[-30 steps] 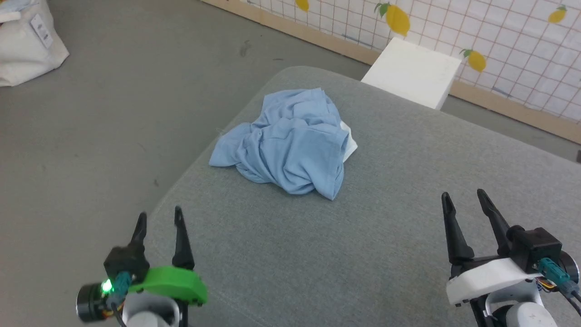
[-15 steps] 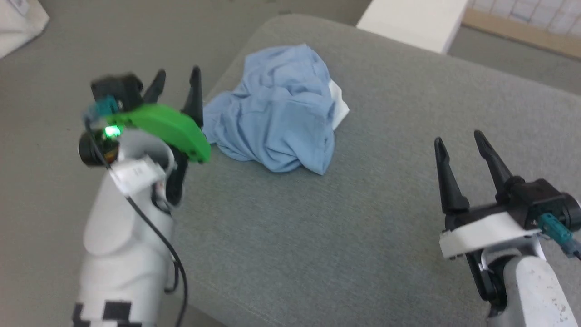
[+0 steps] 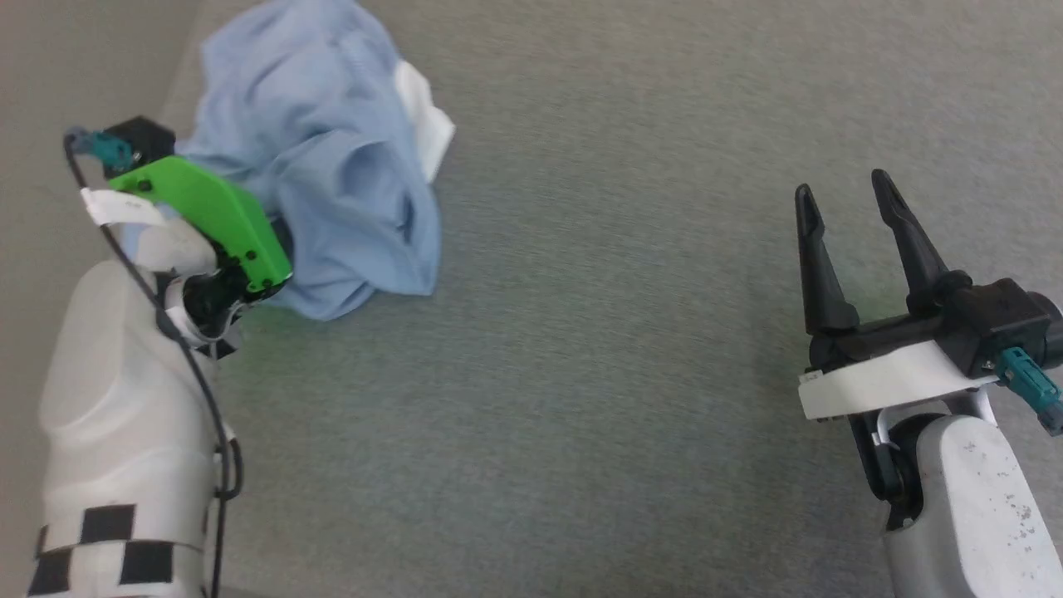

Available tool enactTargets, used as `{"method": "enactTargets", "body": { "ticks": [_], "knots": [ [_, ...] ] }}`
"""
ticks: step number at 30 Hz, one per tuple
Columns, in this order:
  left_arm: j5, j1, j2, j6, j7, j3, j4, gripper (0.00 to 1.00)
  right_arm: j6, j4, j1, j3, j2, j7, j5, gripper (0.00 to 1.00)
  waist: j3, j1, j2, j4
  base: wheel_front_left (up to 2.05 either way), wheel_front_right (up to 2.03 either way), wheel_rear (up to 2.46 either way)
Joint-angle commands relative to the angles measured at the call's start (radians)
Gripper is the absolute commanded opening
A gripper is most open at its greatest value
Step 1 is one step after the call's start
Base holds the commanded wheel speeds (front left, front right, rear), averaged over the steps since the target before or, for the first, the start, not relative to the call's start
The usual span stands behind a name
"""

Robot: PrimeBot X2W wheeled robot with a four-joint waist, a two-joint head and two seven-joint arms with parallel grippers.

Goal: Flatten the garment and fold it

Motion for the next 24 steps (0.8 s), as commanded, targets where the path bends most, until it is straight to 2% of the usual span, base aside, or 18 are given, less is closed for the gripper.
{"method": "enactTargets", "body": {
  "ticks": [1,4,6,7,8,9,12,15,18,21,24],
  "knots": [
    [-0.019,0.033,0.008,0.017,0.041,0.007,0.013,1.0,-0.002,0.011,-0.013,-0.001,-0.001,-0.014,0.009,1.0,0.122,-0.0002,0.0,-0.14,0.0,0.0,0.0],
    [-0.055,0.072,0.004,0.052,0.123,0.03,0.024,1.0,-0.002,0.037,-0.015,-0.003,-0.001,-0.028,0.018,1.0,0.11,-0.0002,0.0,-0.154,0.0,0.0,0.0],
    [-0.086,0.098,-0.005,0.058,0.186,0.04,0.025,0.98,-0.002,0.053,-0.016,-0.002,-0.001,-0.037,0.025,1.0,0.09,-0.0002,0.0,-0.161,0.0,0.0,0.0],
    [-0.091,0.108,-0.003,0.055,0.206,0.038,0.019,0.48,-0.002,0.058,-0.015,-0.003,-0.001,-0.04,0.029,1.0,0.08,-0.0002,0.0,-0.163,0.0,0.0,0.0],
    [-0.094,0.12,0.003,0.051,0.217,0.037,0.007,0.13,-0.002,0.066,-0.014,-0.003,-0.001,-0.045,0.034,1.0,0.063,-0.0002,0.0,-0.165,0.0,0.0,0.0],
    [-0.095,0.129,0.01,0.039,0.212,0.037,-0.012,0.0,-0.002,0.075,-0.012,-0.004,-0.001,-0.049,0.04,1.0,0.042,-0.0002,0.0,-0.166,0.0,0.0,0.0],
    [-0.077,0.138,0.037,0.008,0.122,0.043,-0.082,0.0,-0.002,0.098,-0.001,-0.005,-0.001,-0.059,0.051,1.0,-0.023,-0.0002,0.0,-0.17,0.0,0.0,0.0],
    [-0.012,0.119,0.075,-0.007,-0.074,0.048,-0.155,0.0,-0.002,0.124,0.021,-0.013,-0.001,-0.067,0.063,1.0,-0.108,-0.0002,0.0,-0.176,0.0,0.0,0.0],
    [0.053,0.083,0.094,0.001,-0.266,0.051,-0.2,0.0,-0.002,0.14,0.047,-0.022,-0.001,-0.072,0.074,1.0,-0.182,-0.0002,0.0,-0.187,0.0,0.0,0.0],
    [0.103,0.036,0.092,-0.001,-0.421,0.034,-0.229,0.0,-0.002,0.154,0.081,-0.034,-0.001,-0.075,0.085,1.0,-0.253,-0.0002,0.0,-0.206,0.0,0.0,0.0],
    [0.141,-0.009,0.072,-0.018,-0.514,-0.009,-0.254,0.0,-0.002,0.164,0.113,-0.048,-0.001,-0.077,0.09,1.0,-0.312,-0.0002,0.0,-0.228,0.0,0.0,0.0]
  ]
}}
